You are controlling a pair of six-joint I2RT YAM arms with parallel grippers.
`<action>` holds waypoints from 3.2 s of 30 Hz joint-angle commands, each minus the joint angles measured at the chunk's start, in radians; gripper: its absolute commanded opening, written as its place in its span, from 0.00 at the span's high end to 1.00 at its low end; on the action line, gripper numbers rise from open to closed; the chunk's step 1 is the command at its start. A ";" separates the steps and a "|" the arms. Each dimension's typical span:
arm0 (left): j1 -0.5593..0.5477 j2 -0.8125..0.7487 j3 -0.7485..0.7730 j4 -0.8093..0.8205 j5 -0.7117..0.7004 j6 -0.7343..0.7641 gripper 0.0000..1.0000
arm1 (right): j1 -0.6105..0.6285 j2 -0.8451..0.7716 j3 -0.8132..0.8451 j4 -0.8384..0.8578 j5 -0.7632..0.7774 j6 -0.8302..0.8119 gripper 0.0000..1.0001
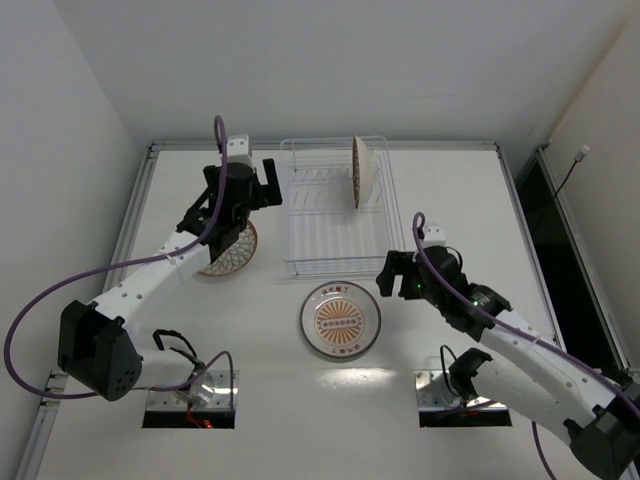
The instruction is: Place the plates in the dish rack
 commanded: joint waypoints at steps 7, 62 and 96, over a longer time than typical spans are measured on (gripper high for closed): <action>-0.008 -0.001 0.041 0.004 -0.018 -0.005 0.01 | 0.005 -0.047 -0.323 0.276 -0.283 0.348 0.20; -0.008 -0.050 0.014 0.015 -0.133 0.004 0.01 | 0.113 -0.122 0.413 -0.344 0.301 0.169 1.00; -0.008 -0.041 0.014 0.006 -0.198 0.015 0.01 | 0.233 1.124 1.239 0.185 1.120 -0.612 1.00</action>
